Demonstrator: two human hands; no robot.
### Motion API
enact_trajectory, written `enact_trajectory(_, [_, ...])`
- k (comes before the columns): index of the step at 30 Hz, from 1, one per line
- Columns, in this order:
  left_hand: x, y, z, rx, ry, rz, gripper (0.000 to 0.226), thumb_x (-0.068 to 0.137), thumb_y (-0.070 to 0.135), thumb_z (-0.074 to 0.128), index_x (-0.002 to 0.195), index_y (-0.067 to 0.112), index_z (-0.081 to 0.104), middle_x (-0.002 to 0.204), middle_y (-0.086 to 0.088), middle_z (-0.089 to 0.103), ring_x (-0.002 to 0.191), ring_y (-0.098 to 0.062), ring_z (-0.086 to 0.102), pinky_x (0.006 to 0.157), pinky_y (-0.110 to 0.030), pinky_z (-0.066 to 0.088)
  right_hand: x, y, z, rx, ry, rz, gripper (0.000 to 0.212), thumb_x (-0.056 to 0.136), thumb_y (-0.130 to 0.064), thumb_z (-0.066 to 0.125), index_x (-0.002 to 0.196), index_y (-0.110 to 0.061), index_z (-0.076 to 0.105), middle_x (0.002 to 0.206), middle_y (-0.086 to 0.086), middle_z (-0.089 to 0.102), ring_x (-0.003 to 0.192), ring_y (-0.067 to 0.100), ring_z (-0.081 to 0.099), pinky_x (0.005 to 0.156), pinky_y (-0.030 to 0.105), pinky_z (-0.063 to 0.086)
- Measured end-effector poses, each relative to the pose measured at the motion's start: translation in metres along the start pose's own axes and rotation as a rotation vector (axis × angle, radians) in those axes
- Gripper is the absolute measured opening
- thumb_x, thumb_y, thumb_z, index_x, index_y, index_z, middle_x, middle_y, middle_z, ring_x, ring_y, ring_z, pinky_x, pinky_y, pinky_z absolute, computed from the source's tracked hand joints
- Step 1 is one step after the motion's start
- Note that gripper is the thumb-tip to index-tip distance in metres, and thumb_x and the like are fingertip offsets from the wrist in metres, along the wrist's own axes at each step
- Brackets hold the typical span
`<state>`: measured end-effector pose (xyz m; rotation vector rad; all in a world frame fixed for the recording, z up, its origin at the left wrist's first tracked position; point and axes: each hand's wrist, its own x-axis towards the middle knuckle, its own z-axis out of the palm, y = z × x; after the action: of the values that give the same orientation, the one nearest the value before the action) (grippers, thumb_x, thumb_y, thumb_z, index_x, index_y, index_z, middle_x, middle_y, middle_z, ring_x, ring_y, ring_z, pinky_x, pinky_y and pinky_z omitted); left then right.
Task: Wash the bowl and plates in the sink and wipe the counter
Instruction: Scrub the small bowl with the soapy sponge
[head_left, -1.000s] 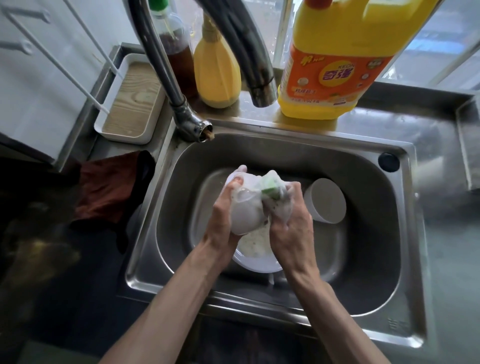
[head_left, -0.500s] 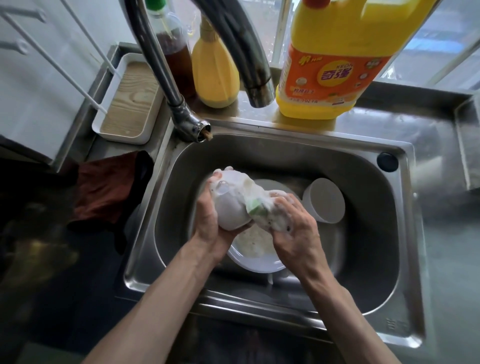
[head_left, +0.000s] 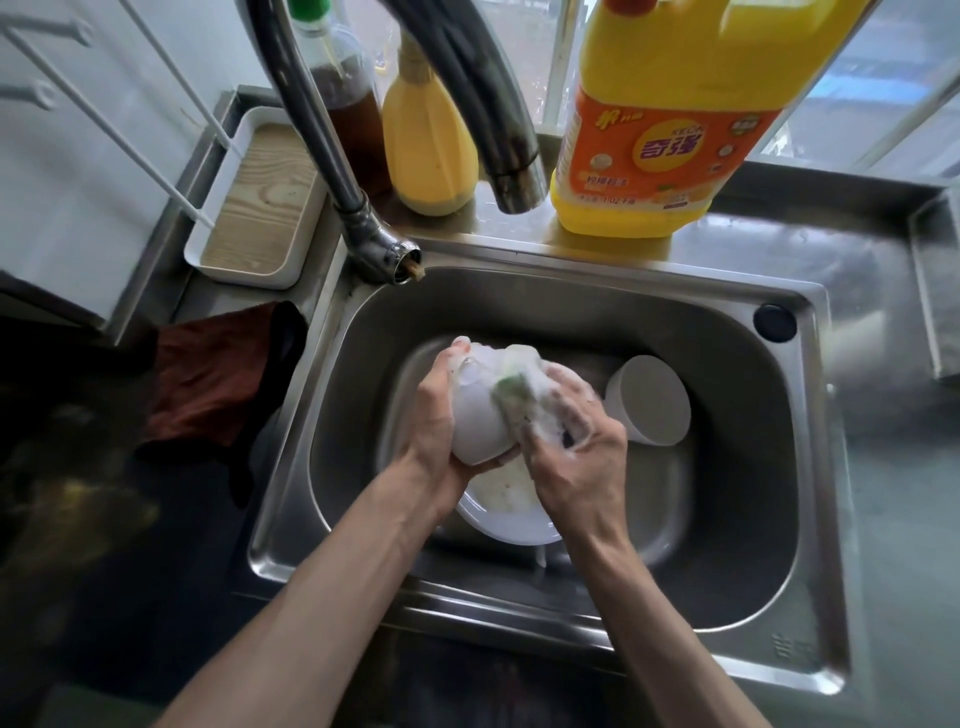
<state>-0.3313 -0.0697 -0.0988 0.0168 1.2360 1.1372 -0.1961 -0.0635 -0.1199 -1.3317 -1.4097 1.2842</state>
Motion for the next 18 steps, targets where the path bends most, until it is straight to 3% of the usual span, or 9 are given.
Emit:
enact_trajectory(4, [0.006,-0.001,0.0,-0.118,-0.037,-0.108,0.055,0.089,0.067,0.046,0.12,0.026,0.066,0.114,-0.011,0.066,0.101,-0.032,0.059,0.089,-0.05,0.043,-0.001,-0.002,-0.008,-0.212,-0.09,-0.214,0.02,0.088,-0.018,0.085,0.108,-0.017,0.082,0.132,-0.007,0.067,0.123,0.008,0.062,0.094,0.031,0.058])
enact_trajectory(7, [0.007,-0.002,-0.003,-0.186,-0.063,-0.168,0.055,0.088,0.068,0.043,0.117,0.026,0.065,0.112,-0.013,0.065,0.098,-0.033,0.06,0.09,-0.049,0.044,0.001,0.002,-0.018,-0.338,-0.109,-0.347,0.015,0.087,-0.014,0.084,0.101,-0.017,0.081,0.132,-0.005,0.067,0.121,0.015,0.064,0.09,0.039,0.058])
enact_trajectory(11, [0.005,0.001,-0.005,-0.222,-0.028,-0.176,0.058,0.092,0.065,0.042,0.113,0.017,0.066,0.101,-0.016,0.07,0.088,-0.035,0.066,0.082,-0.044,0.052,-0.006,0.008,-0.024,-0.405,-0.178,-0.404,0.023,0.09,-0.032,0.074,0.109,-0.021,0.08,0.136,-0.002,0.064,0.12,0.02,0.064,0.088,0.041,0.06])
enact_trajectory(15, [0.006,-0.007,-0.001,-0.05,0.035,-0.125,0.058,0.092,0.069,0.045,0.097,0.018,0.071,0.094,-0.013,0.069,0.085,-0.031,0.066,0.078,-0.04,0.051,-0.013,0.008,-0.013,-0.469,-0.131,-0.48,0.02,0.087,-0.025,0.077,0.107,-0.021,0.079,0.136,0.002,0.064,0.118,0.023,0.063,0.091,0.035,0.057])
enact_trajectory(18, [0.002,-0.023,-0.002,0.138,0.06,-0.046,0.072,0.09,0.08,0.041,0.107,0.02,0.078,0.103,-0.013,0.077,0.091,-0.028,0.071,0.079,-0.043,0.055,-0.004,-0.005,0.001,-0.53,-0.056,-0.472,0.025,0.093,-0.03,0.064,0.109,-0.019,0.079,0.133,0.005,0.067,0.117,0.027,0.063,0.094,0.034,0.052])
